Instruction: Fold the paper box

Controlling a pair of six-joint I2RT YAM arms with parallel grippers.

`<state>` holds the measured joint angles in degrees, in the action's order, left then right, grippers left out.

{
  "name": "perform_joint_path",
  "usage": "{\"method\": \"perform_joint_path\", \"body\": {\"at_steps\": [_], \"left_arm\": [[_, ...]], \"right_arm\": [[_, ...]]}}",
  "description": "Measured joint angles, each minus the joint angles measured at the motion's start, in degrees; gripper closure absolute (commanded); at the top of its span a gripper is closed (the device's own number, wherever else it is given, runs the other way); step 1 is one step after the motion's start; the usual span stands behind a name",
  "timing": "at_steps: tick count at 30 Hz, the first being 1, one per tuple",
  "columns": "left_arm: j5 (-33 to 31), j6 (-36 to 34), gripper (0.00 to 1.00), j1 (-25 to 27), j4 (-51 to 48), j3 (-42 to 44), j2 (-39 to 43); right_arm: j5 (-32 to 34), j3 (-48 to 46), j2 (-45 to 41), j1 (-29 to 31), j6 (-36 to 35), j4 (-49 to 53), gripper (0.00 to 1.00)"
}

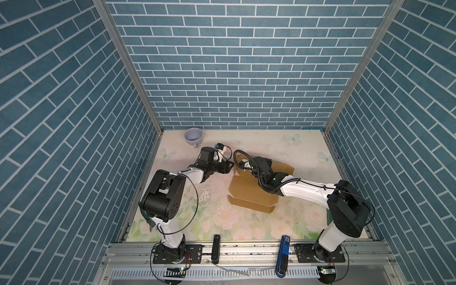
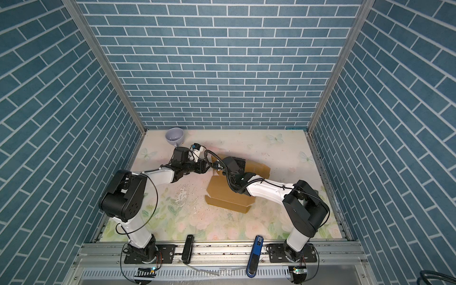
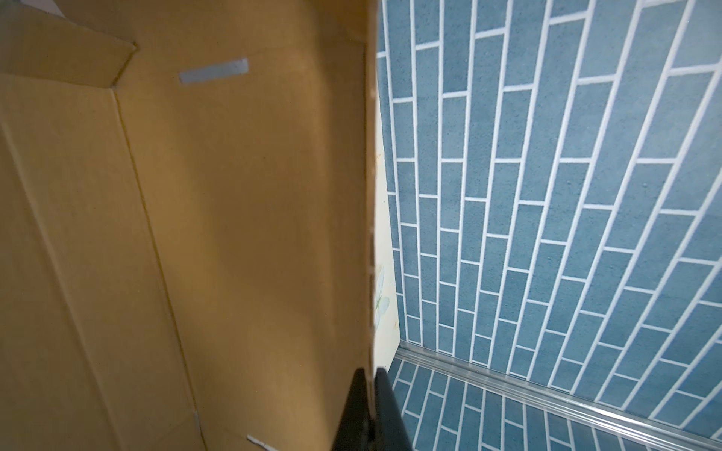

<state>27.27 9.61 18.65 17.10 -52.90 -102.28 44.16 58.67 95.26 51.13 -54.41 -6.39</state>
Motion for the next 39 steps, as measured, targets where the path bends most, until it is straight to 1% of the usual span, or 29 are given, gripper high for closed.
{"method": "perform_joint_path", "body": {"at_steps": [10,19,28,35,39], "left_arm": [[1.6,-0.8,0.32,0.0,0.7,0.4,0.0],[2.9,-0.9,0.33,0.2,1.5,0.3,-1.1],[4.1,-1.3,0.36,1.5,1.7,0.3,-1.3],[4.4,-1.9,0.39,4.1,1.4,-0.2,-1.3],[4.6,-1.9,0.42,4.6,1.4,-0.2,-1.3]], "right_arm": [[1.8,-0.2,1.4,0.4,0.1,-2.3,1.0],[2.6,-0.2,1.7,0.7,0.2,-2.5,1.0],[3.1,-0.2,1.7,1.1,0.1,-2.5,1.0],[4.4,-0.2,2.3,1.4,0.2,-2.9,1.0],[4.8,-0.2,2.5,1.6,0.2,-3.1,1.0]]}}
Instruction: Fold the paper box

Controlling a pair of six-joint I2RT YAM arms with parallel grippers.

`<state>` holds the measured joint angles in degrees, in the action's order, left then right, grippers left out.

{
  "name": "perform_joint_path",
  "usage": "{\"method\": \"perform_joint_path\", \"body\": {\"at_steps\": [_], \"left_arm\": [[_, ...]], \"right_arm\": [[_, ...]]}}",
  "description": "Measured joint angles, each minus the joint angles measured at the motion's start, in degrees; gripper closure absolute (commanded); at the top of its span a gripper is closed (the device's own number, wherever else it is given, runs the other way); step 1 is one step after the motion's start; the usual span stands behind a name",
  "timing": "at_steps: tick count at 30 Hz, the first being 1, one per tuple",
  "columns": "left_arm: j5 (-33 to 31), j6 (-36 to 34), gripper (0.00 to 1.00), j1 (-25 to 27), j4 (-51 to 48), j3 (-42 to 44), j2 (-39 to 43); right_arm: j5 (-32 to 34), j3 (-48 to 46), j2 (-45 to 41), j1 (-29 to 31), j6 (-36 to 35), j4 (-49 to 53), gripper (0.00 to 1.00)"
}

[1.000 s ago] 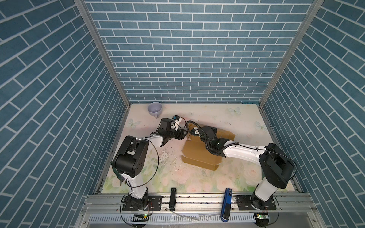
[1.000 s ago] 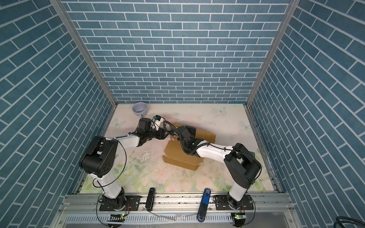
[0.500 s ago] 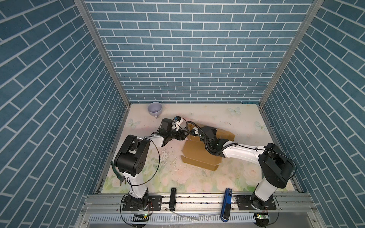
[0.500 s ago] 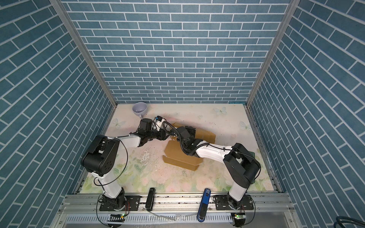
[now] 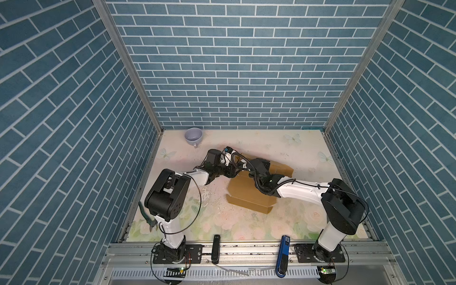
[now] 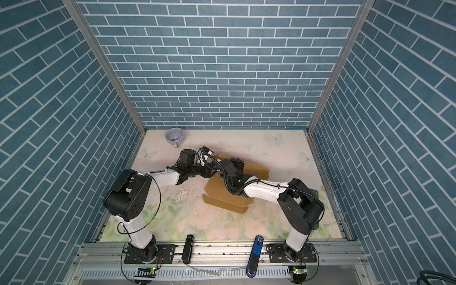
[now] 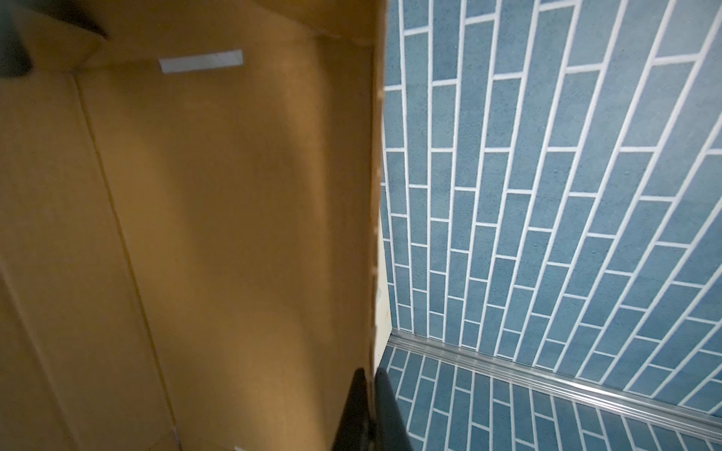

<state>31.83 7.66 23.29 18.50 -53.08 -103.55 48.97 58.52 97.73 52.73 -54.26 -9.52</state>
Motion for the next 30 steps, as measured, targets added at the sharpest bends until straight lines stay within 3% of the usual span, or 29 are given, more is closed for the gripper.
{"method": "perform_joint_path", "body": {"at_steps": [8,13,30], "left_arm": [[0.0,-0.1,0.45,0.3,-0.2,0.1,0.3],[0.2,-0.2,0.51,0.3,-0.2,0.2,1.0],[0.1,-0.7,0.45,0.3,0.3,3.2,5.7]], "right_arm": [[0.8,0.0,0.1,0.4,0.0,-0.1,1.0],[1.2,-0.3,0.1,0.5,0.4,-0.2,1.0],[1.4,-0.4,0.1,0.6,1.6,-0.2,1.0]]}}
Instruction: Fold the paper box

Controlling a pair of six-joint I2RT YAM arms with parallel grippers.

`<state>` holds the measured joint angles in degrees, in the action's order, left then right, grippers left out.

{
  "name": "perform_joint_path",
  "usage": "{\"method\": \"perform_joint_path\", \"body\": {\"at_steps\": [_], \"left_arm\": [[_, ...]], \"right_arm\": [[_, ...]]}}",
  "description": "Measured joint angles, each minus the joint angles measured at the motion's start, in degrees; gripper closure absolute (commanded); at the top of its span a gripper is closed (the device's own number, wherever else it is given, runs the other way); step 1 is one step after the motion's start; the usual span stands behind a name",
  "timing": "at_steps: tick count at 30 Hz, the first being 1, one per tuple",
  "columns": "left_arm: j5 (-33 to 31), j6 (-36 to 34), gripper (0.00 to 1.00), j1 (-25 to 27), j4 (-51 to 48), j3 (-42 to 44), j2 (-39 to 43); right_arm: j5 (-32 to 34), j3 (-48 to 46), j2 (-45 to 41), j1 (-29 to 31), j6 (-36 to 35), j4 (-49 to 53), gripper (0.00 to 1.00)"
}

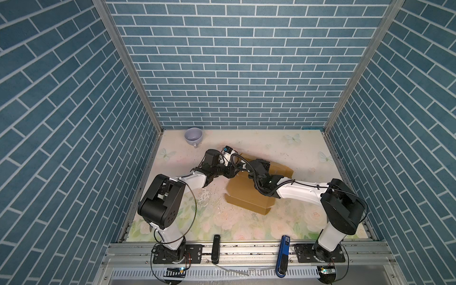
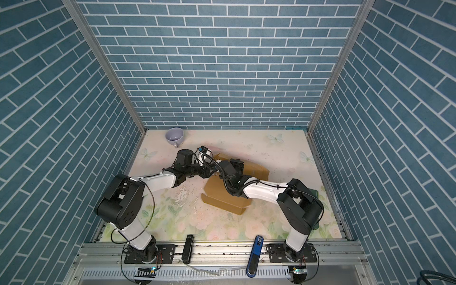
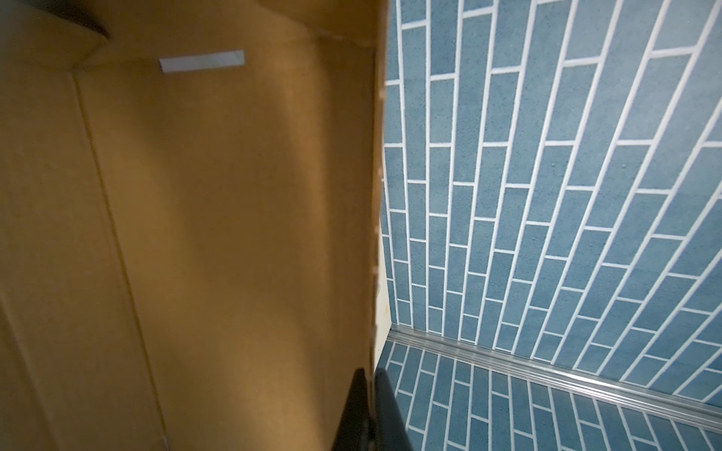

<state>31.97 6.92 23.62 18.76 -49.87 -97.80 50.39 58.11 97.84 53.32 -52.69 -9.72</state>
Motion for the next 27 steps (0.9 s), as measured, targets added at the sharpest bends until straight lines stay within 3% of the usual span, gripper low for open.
{"method": "perform_joint_path", "body": {"at_steps": [5,10,18,27], "left_arm": [[-0.9,-0.2,0.38,-2.7,0.1,2.9,2.1],[-0.5,-1.6,0.38,-5.3,2.2,3.3,2.3],[7.1,-4.4,0.38,-6.5,13.9,3.2,-4.7],[11.5,-4.8,0.38,-6.2,18.3,2.6,-7.0]], "right_arm": [[0.0,0.0,0.0,0.0,0.4,0.0,1.0],[-0.1,-0.3,-0.3,0.1,0.4,0.0,1.0],[-0.7,-1.1,-1.6,0.2,0.4,0.9,1.0],[-1.2,-1.1,-2.2,0.3,1.5,2.2,1.0]]}}
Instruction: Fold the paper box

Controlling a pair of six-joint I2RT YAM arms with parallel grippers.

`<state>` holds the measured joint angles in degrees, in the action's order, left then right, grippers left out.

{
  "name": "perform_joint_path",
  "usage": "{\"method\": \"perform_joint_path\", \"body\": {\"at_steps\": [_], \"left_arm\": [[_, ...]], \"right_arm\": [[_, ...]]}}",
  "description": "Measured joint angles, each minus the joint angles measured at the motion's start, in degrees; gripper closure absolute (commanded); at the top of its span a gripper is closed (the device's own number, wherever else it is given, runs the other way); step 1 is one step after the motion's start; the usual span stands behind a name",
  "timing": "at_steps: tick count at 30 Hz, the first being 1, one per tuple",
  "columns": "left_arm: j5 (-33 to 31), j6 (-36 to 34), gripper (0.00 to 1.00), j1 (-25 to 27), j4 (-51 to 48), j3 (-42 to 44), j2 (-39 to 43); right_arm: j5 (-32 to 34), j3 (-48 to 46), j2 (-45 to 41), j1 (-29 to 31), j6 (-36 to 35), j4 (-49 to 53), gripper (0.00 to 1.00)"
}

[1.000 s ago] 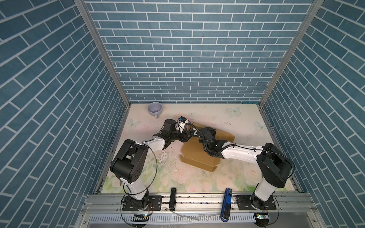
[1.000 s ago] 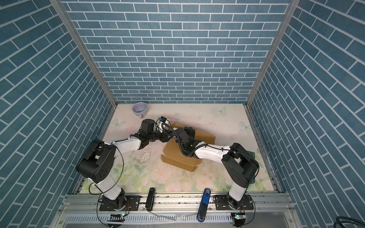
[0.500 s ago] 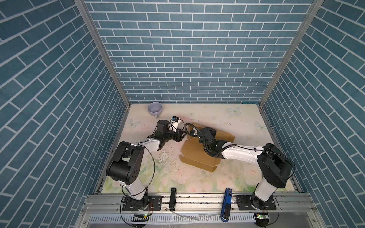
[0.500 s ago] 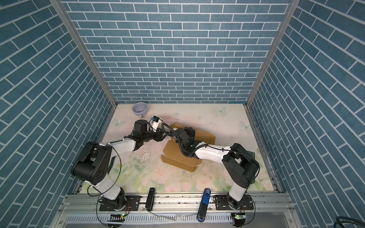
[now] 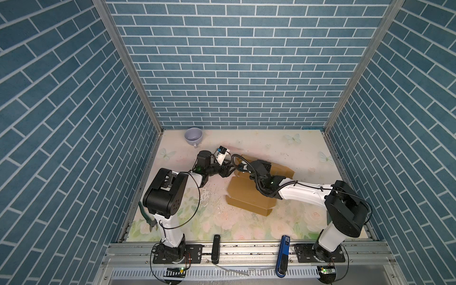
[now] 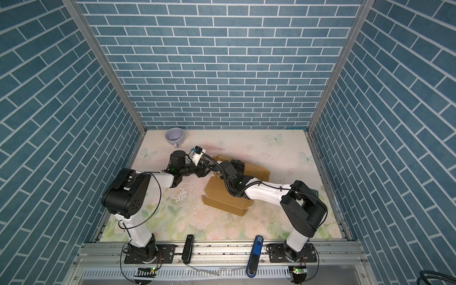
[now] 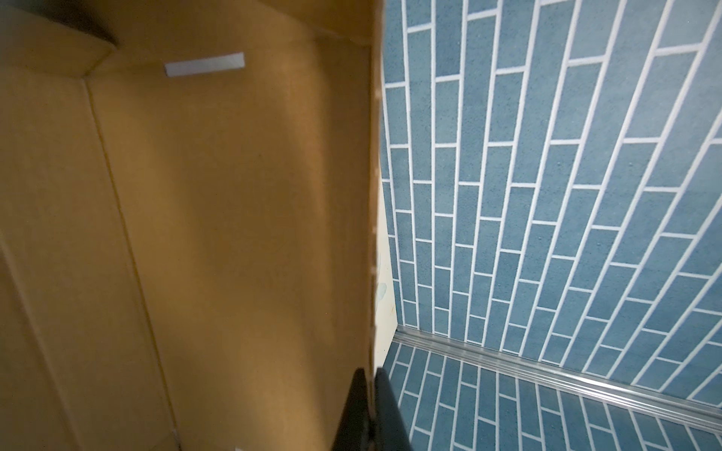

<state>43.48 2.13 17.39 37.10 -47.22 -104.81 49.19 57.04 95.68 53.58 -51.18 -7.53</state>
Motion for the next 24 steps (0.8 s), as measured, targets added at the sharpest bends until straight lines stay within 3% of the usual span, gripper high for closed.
{"method": "perform_joint_path", "body": {"at_steps": [24], "left_arm": [[-2.3,-1.5,0.44,5.2,-8.0,-6.1,-2.2]], "right_arm": [[-0.1,0.0,0.0,0.0,0.6,0.1,1.0]]}}
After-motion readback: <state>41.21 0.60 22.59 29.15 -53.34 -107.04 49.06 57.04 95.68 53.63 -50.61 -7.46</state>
